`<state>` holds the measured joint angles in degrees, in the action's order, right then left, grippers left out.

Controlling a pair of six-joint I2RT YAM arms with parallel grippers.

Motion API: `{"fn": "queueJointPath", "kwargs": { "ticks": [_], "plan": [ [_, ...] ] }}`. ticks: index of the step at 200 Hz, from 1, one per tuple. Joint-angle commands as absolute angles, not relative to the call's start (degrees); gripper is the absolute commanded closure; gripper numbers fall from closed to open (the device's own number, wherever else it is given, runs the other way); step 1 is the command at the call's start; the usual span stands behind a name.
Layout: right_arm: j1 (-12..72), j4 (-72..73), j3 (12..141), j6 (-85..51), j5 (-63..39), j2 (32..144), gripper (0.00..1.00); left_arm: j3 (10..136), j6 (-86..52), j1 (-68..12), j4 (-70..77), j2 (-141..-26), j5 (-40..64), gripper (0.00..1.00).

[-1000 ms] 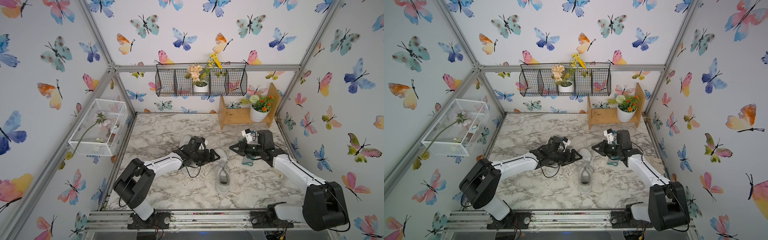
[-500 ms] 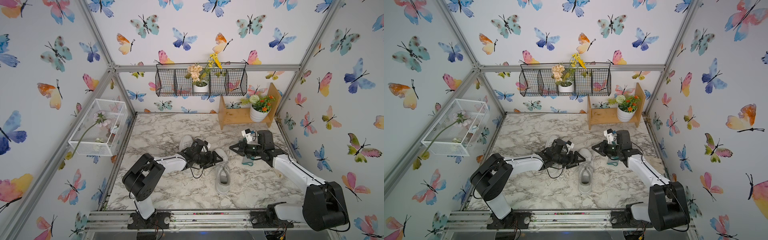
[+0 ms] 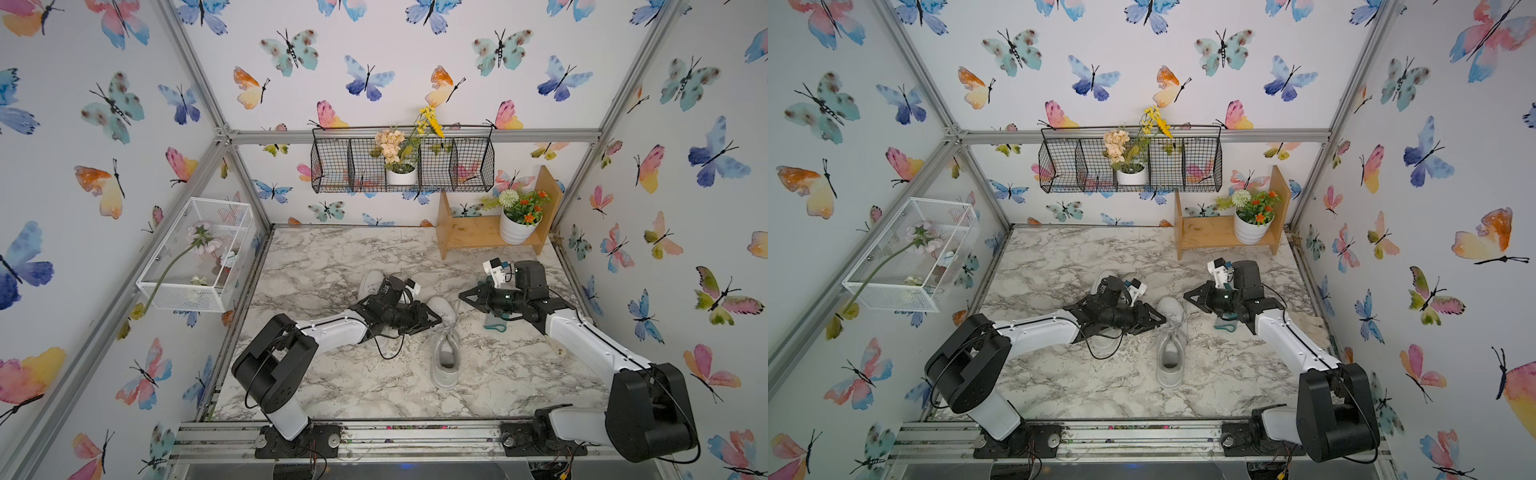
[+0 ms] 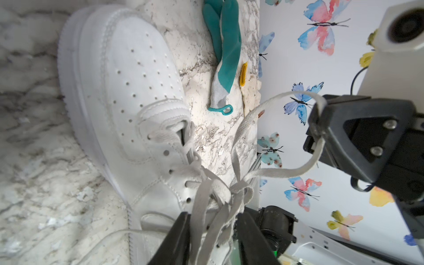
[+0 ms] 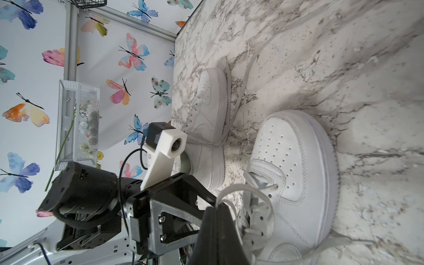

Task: Tie the shoes
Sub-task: Tie the shoelace on the shoe.

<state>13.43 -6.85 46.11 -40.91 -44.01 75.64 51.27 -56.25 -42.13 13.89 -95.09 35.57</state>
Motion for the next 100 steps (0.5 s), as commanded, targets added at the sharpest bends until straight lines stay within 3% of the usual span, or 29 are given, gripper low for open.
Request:
{"fn": "queueJointPath", "kwargs": {
  "ticks": [1, 34, 100],
  "plan": [
    [13.19, -10.66, 47.18, -37.84, -40.75, 73.93, 0.98, 51.86, -54.35, -42.36, 12.10, -93.89, 33.78, 0.81],
    [13.23, -16.26, 47.97, -33.88, -35.61, 72.69, 0.98, 52.45, -51.25, -42.06, 7.69, -93.15, 30.35, 1.00],
    [13.18, -26.99, 49.89, -26.13, -22.59, 71.46, 0.98, 49.02, -48.96, -38.44, 4.05, -88.05, 28.21, 1.00]
  ]
}}
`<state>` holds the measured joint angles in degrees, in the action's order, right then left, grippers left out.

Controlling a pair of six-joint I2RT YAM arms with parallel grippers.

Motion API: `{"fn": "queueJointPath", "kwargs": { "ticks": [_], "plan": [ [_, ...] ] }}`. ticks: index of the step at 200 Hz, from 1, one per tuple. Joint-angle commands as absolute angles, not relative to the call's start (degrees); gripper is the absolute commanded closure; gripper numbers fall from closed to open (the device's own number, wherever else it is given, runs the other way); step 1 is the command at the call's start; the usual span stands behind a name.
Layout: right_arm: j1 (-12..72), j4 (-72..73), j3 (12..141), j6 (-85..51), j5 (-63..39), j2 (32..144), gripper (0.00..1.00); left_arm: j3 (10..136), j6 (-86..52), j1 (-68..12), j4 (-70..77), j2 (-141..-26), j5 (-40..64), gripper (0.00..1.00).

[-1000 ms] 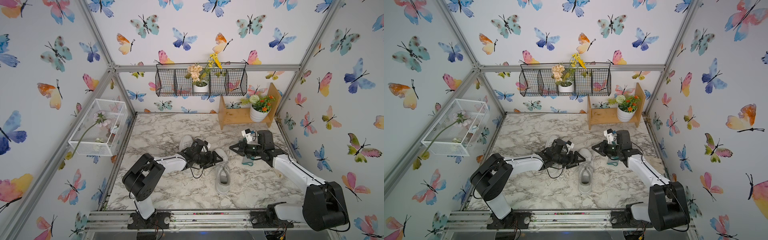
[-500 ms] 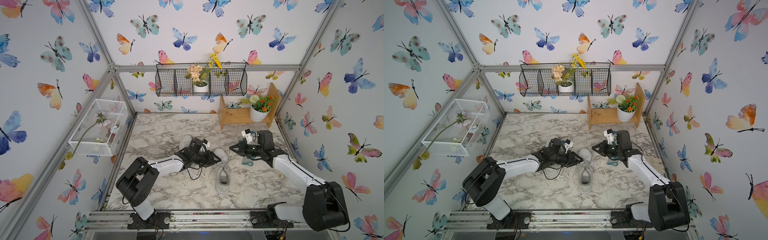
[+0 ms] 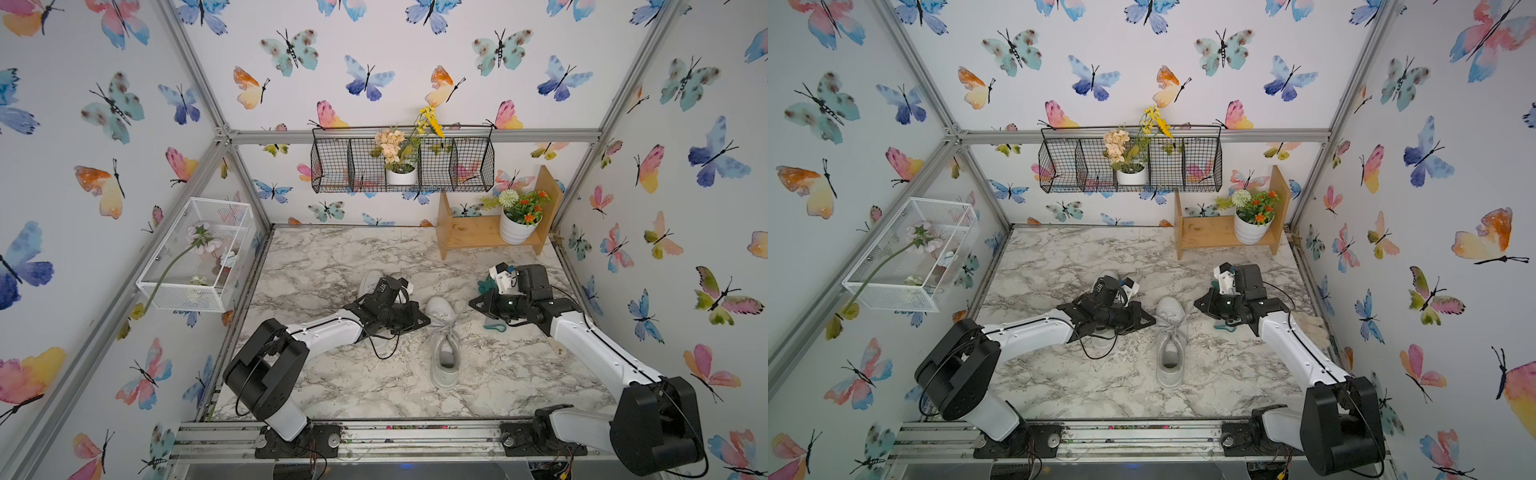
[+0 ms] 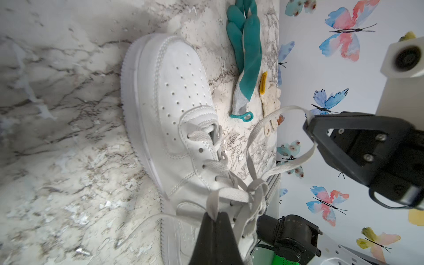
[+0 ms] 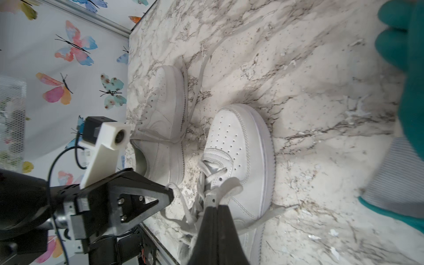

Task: Tie the shoes
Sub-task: Tie the shoelace on the shoe.

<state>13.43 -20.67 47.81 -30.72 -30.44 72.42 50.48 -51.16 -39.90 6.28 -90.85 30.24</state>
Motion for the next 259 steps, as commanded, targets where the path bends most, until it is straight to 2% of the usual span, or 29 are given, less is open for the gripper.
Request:
{"fn": "queueJointPath", "kwargs": {
  "ticks": [1, 63, 114, 259],
  "plan": [
    [13.18, -27.07, 49.91, -26.07, -22.41, 71.46, 0.98, 48.99, -48.96, -38.38, 4.05, -88.02, 28.21, 1.00],
    [13.19, -31.68, 51.24, -23.78, -12.09, 71.76, 0.98, 47.04, -48.30, -35.91, 3.47, -85.80, 28.21, 1.00],
    [13.23, -33.20, 51.07, -23.25, -7.49, 72.16, 0.98, 45.63, -48.27, -34.11, 3.60, -84.86, 26.40, 1.00],
    [13.20, -33.75, 50.53, -22.59, -2.66, 73.23, 0.98, 43.22, -47.92, -30.28, 4.21, -83.41, 25.78, 1.00]
  ]
}}
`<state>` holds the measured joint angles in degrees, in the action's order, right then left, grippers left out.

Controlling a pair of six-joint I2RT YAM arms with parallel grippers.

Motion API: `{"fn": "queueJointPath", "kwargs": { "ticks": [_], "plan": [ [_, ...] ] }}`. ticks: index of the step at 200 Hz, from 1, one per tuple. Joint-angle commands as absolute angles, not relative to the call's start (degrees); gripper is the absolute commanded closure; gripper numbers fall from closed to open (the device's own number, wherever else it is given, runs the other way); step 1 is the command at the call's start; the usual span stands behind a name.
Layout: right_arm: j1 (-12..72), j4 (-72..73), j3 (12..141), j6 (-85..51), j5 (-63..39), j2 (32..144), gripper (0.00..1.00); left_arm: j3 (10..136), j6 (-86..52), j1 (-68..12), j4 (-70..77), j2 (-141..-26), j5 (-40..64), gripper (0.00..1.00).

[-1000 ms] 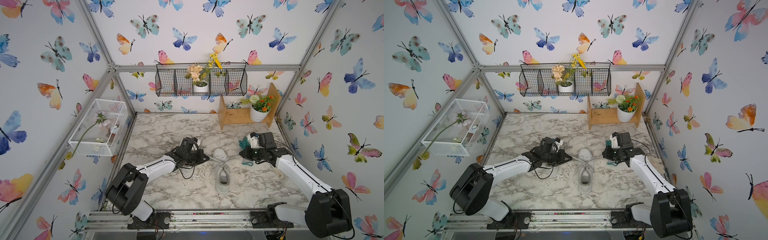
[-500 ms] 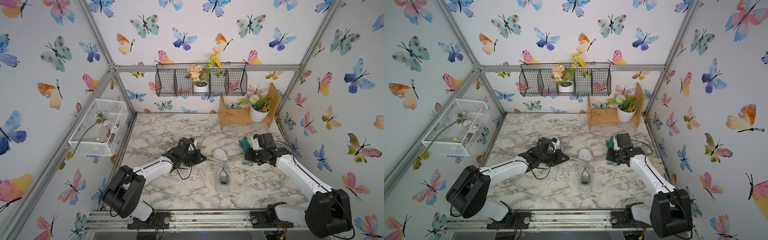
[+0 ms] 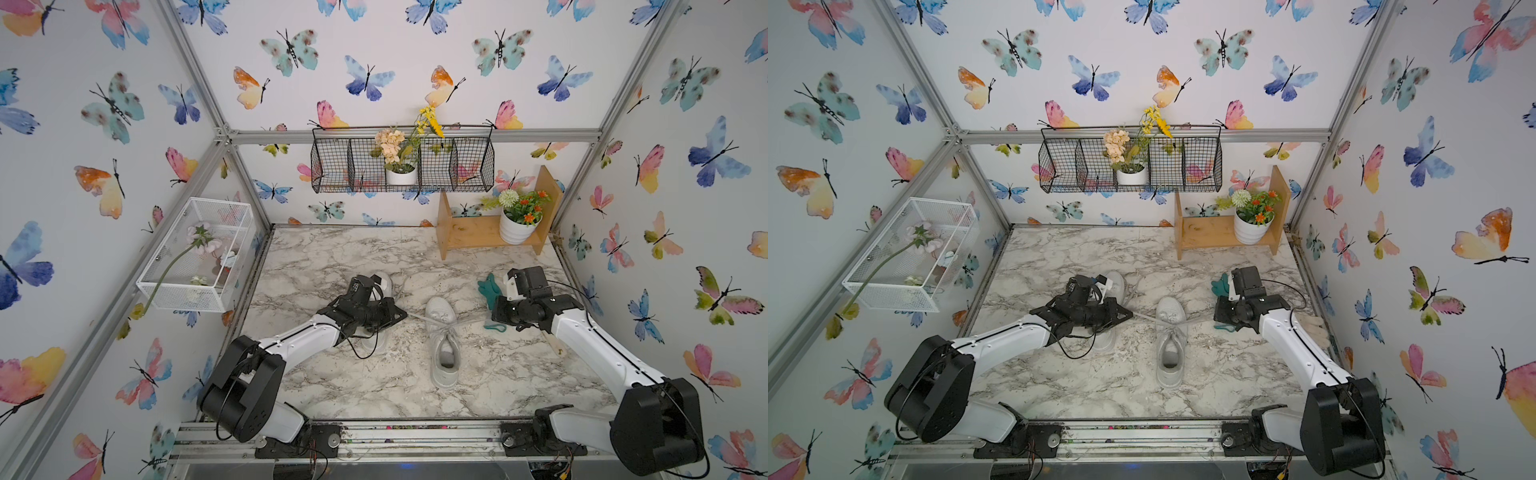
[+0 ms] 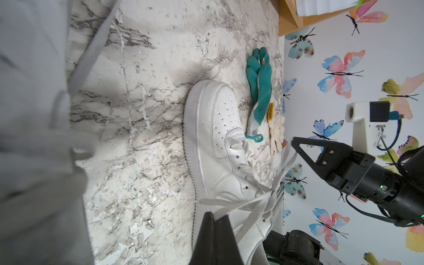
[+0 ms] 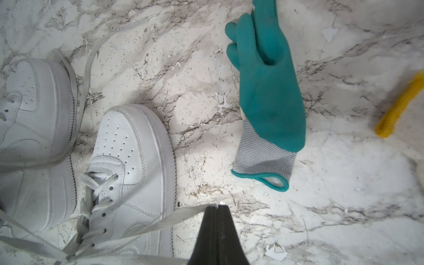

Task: Tie the shoes
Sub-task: Tie the shoelace on the shoe.

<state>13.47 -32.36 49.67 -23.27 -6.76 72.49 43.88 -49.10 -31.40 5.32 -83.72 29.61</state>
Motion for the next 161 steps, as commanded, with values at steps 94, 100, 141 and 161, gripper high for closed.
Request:
{"fn": "queueJointPath", "kwargs": {
  "ticks": [94, 100, 141, 161],
  "plan": [
    [13.19, -34.78, 50.54, -22.17, -0.06, 73.65, 0.98, 43.07, -47.90, -30.28, 4.66, -83.91, 25.59, 1.00],
    [13.19, -34.89, 50.62, -22.13, 0.19, 73.73, 0.98, 43.07, -47.87, -30.24, 4.61, -83.94, 25.58, 1.00],
    [13.18, -34.70, 51.05, -21.07, -2.53, 73.64, 0.98, 43.40, -47.38, -30.24, 5.33, -83.94, 26.33, 1.00],
    [13.21, -30.53, 49.69, -19.67, -11.31, 71.25, 0.96, 43.87, -46.68, -30.23, 6.44, -83.77, 28.12, 0.87]
  ]
}}
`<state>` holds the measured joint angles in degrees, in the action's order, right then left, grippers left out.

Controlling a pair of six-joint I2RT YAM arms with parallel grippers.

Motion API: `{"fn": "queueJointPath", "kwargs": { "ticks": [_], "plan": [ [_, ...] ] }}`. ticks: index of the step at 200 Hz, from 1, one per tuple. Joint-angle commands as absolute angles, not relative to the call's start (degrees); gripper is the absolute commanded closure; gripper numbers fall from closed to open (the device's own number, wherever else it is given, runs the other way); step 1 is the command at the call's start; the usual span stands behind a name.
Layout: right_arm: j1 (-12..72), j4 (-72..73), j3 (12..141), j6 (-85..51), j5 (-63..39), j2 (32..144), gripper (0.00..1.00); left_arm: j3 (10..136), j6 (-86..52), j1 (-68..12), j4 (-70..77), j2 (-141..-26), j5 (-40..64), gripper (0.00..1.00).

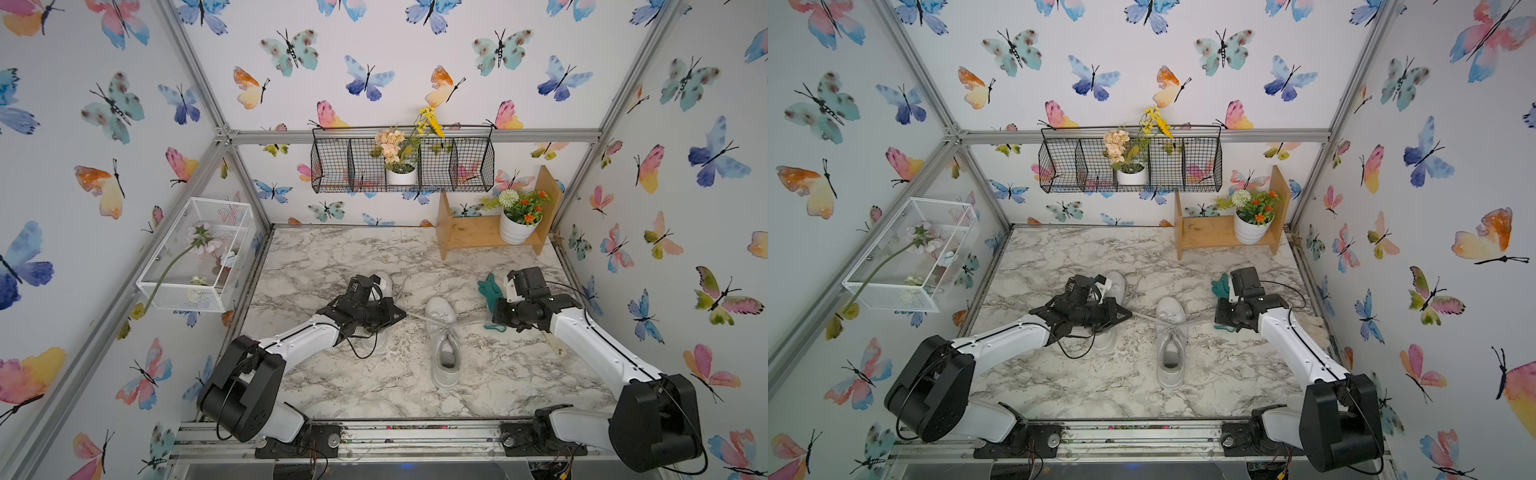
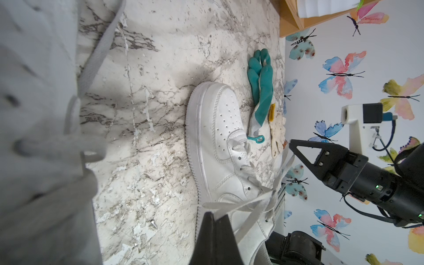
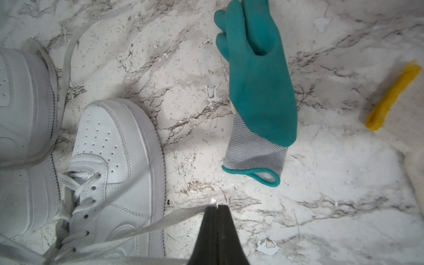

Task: Tie the shoes
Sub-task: Tie the shoelace on the shoe, then move the shoe to the center of the board.

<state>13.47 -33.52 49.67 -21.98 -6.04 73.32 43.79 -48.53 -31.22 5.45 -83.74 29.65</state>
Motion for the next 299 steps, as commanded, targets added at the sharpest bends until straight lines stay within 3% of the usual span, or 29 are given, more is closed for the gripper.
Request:
{"fn": "queueJointPath", "kwargs": {
  "ticks": [1, 8, 28, 41, 54, 69, 107, 172, 231, 252, 281, 299],
  "plan": [
    [13.20, -30.29, 49.63, -19.68, -11.76, 71.18, 0.95, 43.91, -46.67, -30.23, 6.43, -83.72, 28.61, 0.85],
    [13.19, -29.02, 49.19, -19.60, -14.41, 70.32, 0.86, 44.07, -46.55, -30.23, 6.86, -83.46, 29.73, 0.74],
    [13.18, -30.34, 50.18, -19.42, -14.60, 68.64, 0.53, 45.06, -45.04, -30.23, 5.65, -81.55, 29.98, 0.54],
    [13.18, -32.24, 51.63, -19.05, -10.25, 67.38, 0.35, 46.38, -43.39, -30.08, 2.70, -79.53, 28.70, 0.48],
    [13.19, -34.16, 53.58, -18.02, -7.01, 66.33, 0.25, 47.95, -41.37, -29.76, -1.18, -77.31, 25.87, 0.43],
    [13.19, -35.57, 56.08, -17.03, -7.58, 65.54, 0.22, 49.65, -39.43, -28.74, -5.19, -74.72, 24.32, 0.40],
    [15.49, -38.00, 58.68, -16.61, -16.16, 66.80, 0.27, 52.15, -34.86, -25.25, -13.47, -69.68, 19.16, 0.36],
    [39.35, -39.03, 52.61, -27.48, -7.45, 69.79, 0.30, 48.47, -30.35, -14.45, -20.30, -64.71, 16.64, 0.33],
    [45.00, -36.18, 45.89, -32.13, -2.27, 74.85, 0.39, 45.88, -26.70, -11.96, -22.84, -63.93, 18.16, 0.32],
    [45.00, -36.53, 47.53, -32.52, 3.25, 76.99, 0.54, 44.55, -25.29, -12.02, -22.85, -64.59, 19.85, 0.32],
    [44.37, -36.14, 50.72, -31.01, 9.16, 79.69, 0.86, 43.30, -24.29, -12.13, -23.37, -65.61, 21.48, 0.32],
    [41.92, -36.79, 53.71, -28.04, 10.46, 81.64, 0.97, 42.76, -24.10, -12.13, -23.73, -65.49, 20.44, 0.32]
  ]
}}
